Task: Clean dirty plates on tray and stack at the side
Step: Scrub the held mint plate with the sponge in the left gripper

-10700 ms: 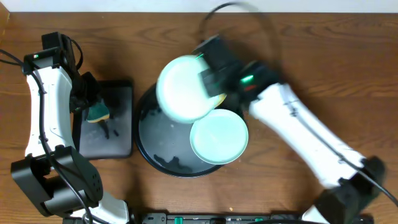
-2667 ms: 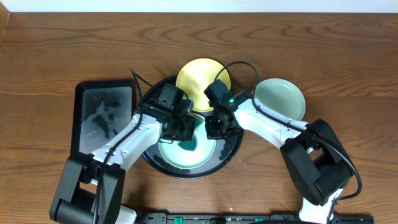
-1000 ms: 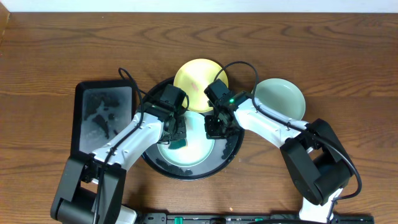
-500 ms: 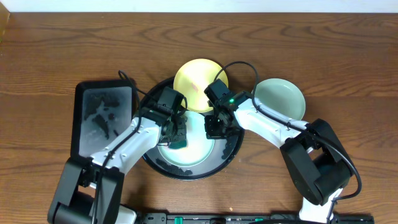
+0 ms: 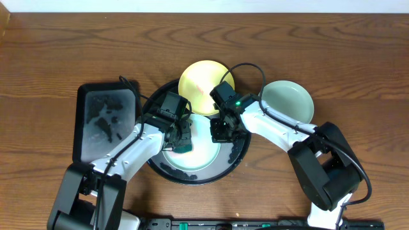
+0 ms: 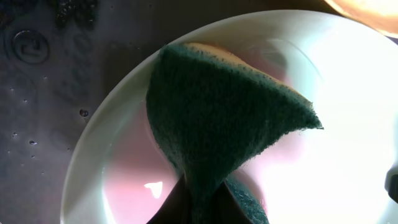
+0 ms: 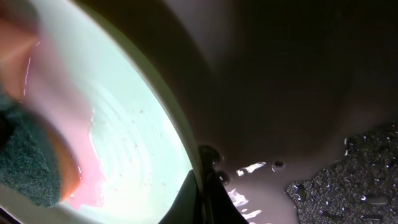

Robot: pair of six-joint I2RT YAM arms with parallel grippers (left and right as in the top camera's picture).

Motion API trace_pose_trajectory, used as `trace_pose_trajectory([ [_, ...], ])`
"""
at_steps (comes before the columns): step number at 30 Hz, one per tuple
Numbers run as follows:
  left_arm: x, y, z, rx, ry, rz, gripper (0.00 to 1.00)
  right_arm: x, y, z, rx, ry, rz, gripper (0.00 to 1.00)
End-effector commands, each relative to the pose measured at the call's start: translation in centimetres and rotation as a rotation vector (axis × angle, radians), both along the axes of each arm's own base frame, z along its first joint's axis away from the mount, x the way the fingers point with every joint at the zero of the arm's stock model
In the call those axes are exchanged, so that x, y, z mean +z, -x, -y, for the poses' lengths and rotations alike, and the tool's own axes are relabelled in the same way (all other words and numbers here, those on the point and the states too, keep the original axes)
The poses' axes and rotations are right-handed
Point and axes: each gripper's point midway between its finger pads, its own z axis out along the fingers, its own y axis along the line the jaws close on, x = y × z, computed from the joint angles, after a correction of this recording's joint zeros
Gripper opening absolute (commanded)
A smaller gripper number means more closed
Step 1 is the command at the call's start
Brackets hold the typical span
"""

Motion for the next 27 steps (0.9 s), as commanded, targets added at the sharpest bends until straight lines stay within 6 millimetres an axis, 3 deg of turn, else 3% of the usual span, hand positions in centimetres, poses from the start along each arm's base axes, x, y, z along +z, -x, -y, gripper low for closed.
trace_pose_trajectory([
  [1, -3.7, 4.2, -2.6, 0.057, -0.104, -0.161, 0.07, -0.3, -0.7, 0.8, -0.022, 0.026, 0.007, 0.01],
  [14, -5.1, 5.6, -4.2, 0.122, -0.158, -0.166, 0.08, -0.3, -0.7, 0.8, -0.022, 0.026, 0.008, 0.01],
  [27, -5.3, 5.9, -4.8, 0.148, -0.181, -0.163, 0.07, -0.3, -0.8, 0.8, -0.022, 0.025, 0.009, 0.01],
])
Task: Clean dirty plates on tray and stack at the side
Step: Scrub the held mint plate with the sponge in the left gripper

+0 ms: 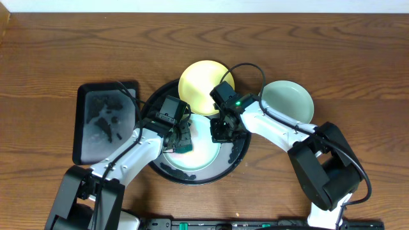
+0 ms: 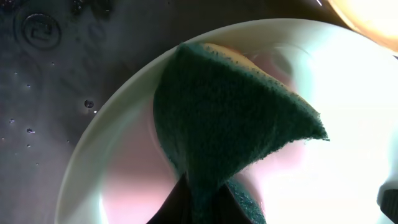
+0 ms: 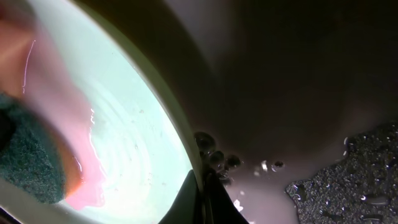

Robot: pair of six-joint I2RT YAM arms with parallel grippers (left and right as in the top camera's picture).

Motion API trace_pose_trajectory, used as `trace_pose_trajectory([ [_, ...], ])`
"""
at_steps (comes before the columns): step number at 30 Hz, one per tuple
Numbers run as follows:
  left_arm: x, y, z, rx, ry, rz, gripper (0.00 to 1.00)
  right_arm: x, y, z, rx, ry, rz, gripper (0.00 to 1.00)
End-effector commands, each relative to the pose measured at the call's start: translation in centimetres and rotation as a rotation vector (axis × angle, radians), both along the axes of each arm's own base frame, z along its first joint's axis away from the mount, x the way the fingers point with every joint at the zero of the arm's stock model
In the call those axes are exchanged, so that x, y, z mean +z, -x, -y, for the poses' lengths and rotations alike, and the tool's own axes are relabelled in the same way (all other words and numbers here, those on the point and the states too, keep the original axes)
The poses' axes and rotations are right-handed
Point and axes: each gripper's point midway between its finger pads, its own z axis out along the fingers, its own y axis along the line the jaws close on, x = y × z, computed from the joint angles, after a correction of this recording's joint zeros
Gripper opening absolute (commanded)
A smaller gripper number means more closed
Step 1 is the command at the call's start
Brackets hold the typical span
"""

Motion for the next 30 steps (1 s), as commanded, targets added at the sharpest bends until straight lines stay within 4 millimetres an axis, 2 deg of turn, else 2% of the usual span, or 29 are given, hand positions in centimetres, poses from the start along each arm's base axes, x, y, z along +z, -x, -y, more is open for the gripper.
trace_pose_trajectory([
  [1, -5.0, 6.0, -4.8, 0.072, -0.201, -0.195, 0.07, -0.3, -0.8, 0.8, -0.021, 0.025, 0.010, 0.01],
  [5, -6.3, 7.5, -5.9, 0.152, -0.220, -0.203, 0.07, -0.3, -0.8, 0.8, -0.021, 0.025, 0.010, 0.01],
  [15, -9.0, 10.9, -7.2, 0.192, -0.211, -0.199, 0.07, -0.2, -0.8, 0.8, -0.014, 0.024, 0.013, 0.01],
  [30, -10.4, 13.0, -8.1, 0.220, -0.196, -0.180, 0.08, -0.2, -0.8, 0.7, -0.014, 0.024, 0.014, 0.01],
])
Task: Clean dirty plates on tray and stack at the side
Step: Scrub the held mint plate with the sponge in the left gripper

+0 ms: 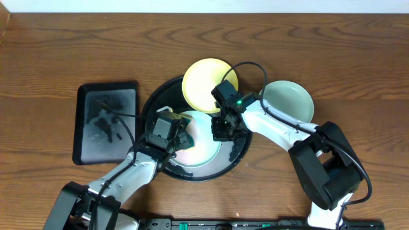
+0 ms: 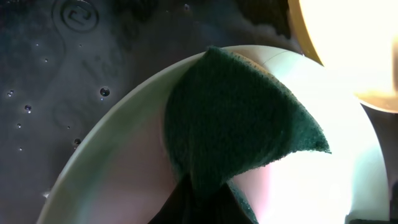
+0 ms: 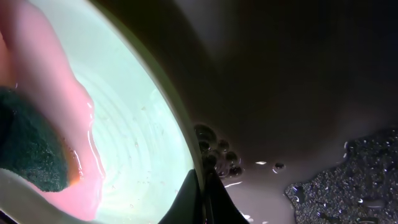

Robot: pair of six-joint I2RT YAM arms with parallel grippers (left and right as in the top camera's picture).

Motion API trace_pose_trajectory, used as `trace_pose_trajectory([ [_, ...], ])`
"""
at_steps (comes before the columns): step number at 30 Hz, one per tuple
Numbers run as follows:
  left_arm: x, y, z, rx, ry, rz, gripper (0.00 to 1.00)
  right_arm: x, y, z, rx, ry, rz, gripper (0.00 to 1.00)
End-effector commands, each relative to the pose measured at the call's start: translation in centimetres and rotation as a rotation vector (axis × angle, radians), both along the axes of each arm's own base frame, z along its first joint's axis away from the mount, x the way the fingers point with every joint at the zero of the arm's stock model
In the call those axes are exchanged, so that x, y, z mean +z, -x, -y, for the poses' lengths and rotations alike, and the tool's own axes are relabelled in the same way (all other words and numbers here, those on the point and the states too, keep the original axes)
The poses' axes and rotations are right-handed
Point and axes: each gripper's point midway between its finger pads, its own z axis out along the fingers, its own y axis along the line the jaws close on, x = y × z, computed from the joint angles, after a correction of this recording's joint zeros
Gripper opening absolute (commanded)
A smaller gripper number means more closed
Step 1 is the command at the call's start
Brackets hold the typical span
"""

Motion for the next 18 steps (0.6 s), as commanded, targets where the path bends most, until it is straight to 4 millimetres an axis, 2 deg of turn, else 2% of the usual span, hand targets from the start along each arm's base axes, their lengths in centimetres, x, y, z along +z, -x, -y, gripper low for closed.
trace_pose_trajectory([
  [1, -9.5, 14.0, -8.2, 0.065, -0.293, -0.442, 0.07, -0.2, -0.3, 0.5, -0.004, 0.021, 0.001, 0.01],
  [6, -9.6, 14.1, -8.1, 0.078, -0.284, -0.438, 0.07, -0.2, -0.3, 0.5, -0.004, 0.021, 0.001, 0.01],
  [10, -9.6, 13.8, -7.1, 0.064, -0.234, -0.440, 0.07, -0.2, -0.3, 0.5, -0.004, 0.021, 0.001, 0.01],
  [14, -9.0, 12.2, -5.9, -0.003, -0.204, -0.405, 0.07, -0.2, -0.3, 0.5, -0.004, 0.021, 0.001, 0.01],
  [18, -7.4, 10.3, -4.9, -0.076, -0.198, -0.350, 0.07, -0.2, -0.3, 0.5, -0.003, 0.022, 0.001, 0.01],
])
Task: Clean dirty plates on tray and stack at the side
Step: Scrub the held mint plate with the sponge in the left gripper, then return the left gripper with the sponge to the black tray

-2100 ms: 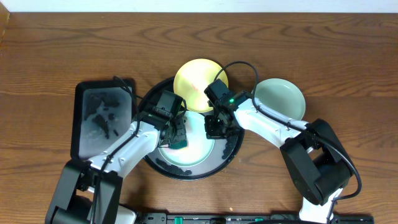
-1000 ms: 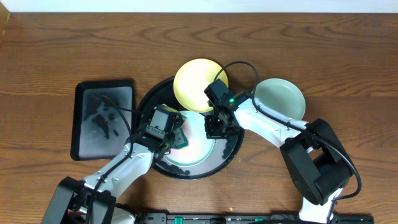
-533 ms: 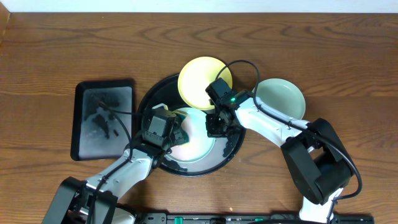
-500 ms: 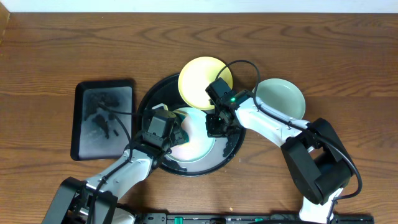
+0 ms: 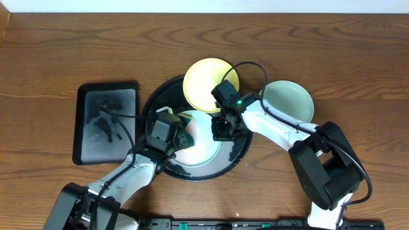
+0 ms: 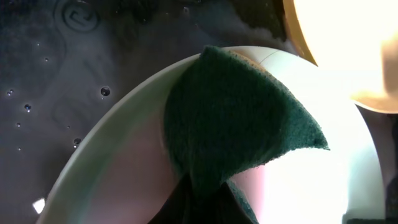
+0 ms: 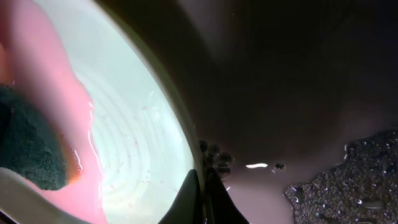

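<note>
A pale green plate (image 5: 201, 145) lies in the round black tray (image 5: 238, 156), smeared with pink liquid (image 7: 43, 93). My left gripper (image 5: 179, 137) is shut on a dark green sponge (image 6: 239, 127) pressed onto the plate's left part (image 6: 118, 162). My right gripper (image 5: 220, 132) is shut on the plate's right rim (image 7: 183, 143). A yellow plate (image 5: 208, 83) leans over the tray's far edge. A second pale green plate (image 5: 289, 101) sits on the table to the right.
A black rectangular tray (image 5: 105, 121), wet and speckled, lies left of the round tray. Water drops and foam (image 7: 348, 174) cover the round tray's floor. Brown wooden table (image 5: 57, 45) all round.
The sponge and my left gripper have barely shifted on the plate. The right gripper still grips the rim. Bubbles by the rim have thinned.
At first my left gripper held the sponge on the plate's left middle while the right held the rim. The sponge then stood further toward the plate's far-left rim, with the left arm drawn nearer. The yellow plate has shifted slightly right. The pink smear remains.
</note>
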Robot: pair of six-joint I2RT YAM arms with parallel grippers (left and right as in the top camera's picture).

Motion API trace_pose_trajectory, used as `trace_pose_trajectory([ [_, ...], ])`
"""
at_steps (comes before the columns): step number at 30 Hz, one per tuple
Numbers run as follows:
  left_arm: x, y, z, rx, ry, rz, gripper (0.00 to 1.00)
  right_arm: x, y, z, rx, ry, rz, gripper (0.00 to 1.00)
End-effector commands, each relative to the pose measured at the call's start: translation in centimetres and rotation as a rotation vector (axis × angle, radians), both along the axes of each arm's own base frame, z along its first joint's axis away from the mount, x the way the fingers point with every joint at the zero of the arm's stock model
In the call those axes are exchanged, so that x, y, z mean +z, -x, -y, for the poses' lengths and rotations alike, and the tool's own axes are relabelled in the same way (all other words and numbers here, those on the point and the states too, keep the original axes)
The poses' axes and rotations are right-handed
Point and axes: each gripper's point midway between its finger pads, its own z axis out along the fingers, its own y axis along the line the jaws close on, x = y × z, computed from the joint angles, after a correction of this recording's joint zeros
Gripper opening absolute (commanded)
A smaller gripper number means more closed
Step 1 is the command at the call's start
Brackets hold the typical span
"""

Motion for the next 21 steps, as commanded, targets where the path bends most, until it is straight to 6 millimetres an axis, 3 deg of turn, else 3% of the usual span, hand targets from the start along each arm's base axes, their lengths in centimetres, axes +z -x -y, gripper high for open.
trace_pose_trajectory([
  [1, -7.0, 9.9, -4.8, -0.074, -0.218, -0.361, 0.07, -0.3, -0.3, 0.5, -0.003, 0.020, -0.001, 0.01],
  [7, -2.2, 6.4, -4.9, -0.068, -0.261, -0.230, 0.07, -0.2, -0.2, 0.5, -0.003, 0.017, -0.002, 0.01],
  [13, 5.2, 2.4, -3.9, -0.031, -0.203, 0.014, 0.07, -0.2, -0.2, 0.4, -0.002, 0.011, -0.006, 0.01],
  [18, 10.4, 0.6, -3.9, 0.007, -0.145, 0.176, 0.07, -0.2, -0.2, 0.3, 0.005, 0.010, -0.003, 0.01],
  [21, 12.5, -0.1, -5.2, 0.032, -0.198, 0.214, 0.07, -0.1, -0.2, 0.3, 0.006, 0.009, -0.002, 0.01],
])
